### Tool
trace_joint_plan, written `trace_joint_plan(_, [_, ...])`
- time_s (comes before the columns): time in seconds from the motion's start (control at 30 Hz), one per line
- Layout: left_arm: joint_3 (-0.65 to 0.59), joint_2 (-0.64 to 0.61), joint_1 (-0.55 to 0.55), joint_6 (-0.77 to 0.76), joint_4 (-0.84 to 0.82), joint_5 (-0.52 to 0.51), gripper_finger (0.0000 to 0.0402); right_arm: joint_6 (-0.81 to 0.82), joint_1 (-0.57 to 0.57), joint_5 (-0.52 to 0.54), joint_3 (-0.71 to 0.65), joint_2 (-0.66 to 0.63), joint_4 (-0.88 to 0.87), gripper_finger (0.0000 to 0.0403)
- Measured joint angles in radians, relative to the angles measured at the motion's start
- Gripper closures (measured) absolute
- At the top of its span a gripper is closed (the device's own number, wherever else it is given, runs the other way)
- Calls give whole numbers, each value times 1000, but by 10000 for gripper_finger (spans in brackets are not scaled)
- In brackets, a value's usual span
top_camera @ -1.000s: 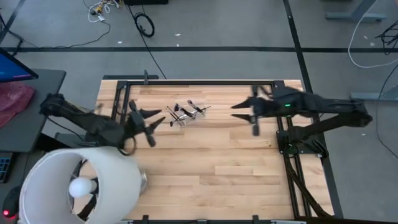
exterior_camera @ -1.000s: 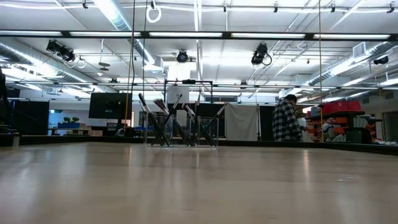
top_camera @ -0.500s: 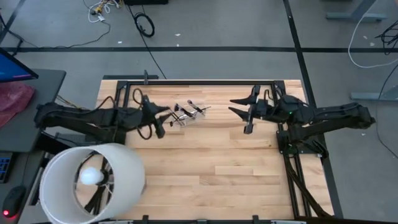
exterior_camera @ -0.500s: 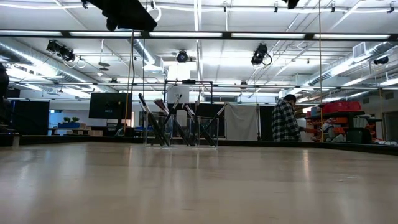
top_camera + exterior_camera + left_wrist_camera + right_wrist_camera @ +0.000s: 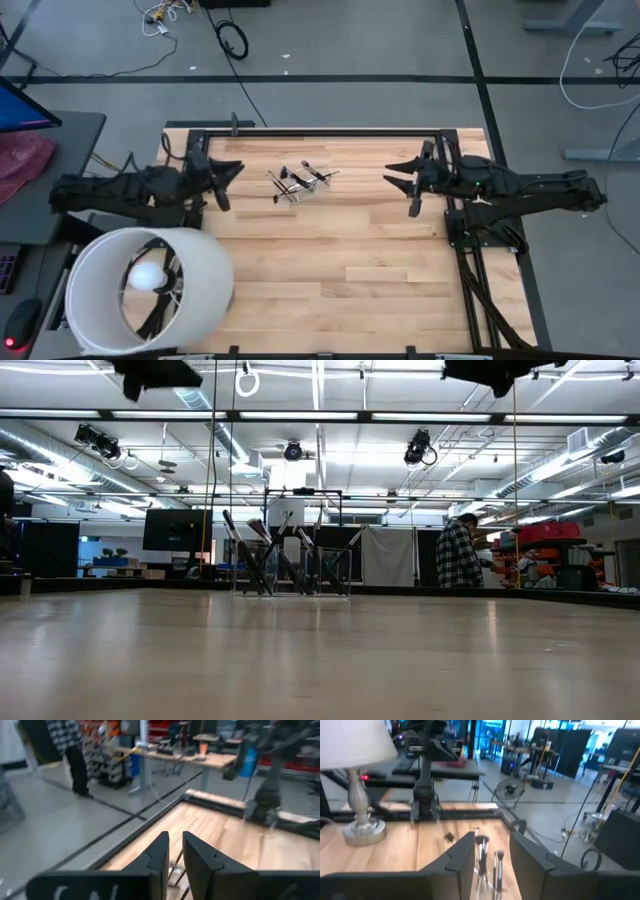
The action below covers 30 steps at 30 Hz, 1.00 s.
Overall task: Put items in baskets/containers
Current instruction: Return to Home Position
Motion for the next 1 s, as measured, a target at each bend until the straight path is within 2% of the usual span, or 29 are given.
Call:
trace_joint_plan(0.1, [-94, -62, 8, -56, 5, -20, 348, 8, 0, 0, 0, 3, -42, 278])
trace_joint_plan(0.2, [-150, -115, 6, -135, 20, -20, 348, -102, -24, 44, -41, 5, -39, 278])
trace_joint_plan(0.27, [-161, -142, -9, -182, 29, 15, 349, -124, -65, 78, -102, 5, 9, 278])
trace_joint_plan(0.4, [-152, -174, -58, -193, 111, 93, 349, -168, -170, 67, -242, -21, 123, 278])
trace_joint_plan(0.47, [-142, -179, -80, -158, 156, 92, 349, -191, -215, 26, -303, -22, 185, 278])
trace_joint_plan(0.57, [-134, -178, -101, -74, 216, 81, 349, -217, -274, -81, -325, -23, 228, 278])
trace_joint_plan(0.73, [-134, -163, -84, 23, 251, -22, 349, -215, -335, -227, -230, -42, 144, 278])
trace_joint_plan(0.87, [-134, -162, -76, -21, 189, -23, 349, -201, -340, -299, -140, -43, 9, 278])
trace_joint_plan(1.0, [-134, -168, -76, -44, 169, -30, 349, -141, -340, -332, -136, -45, -11, 278])
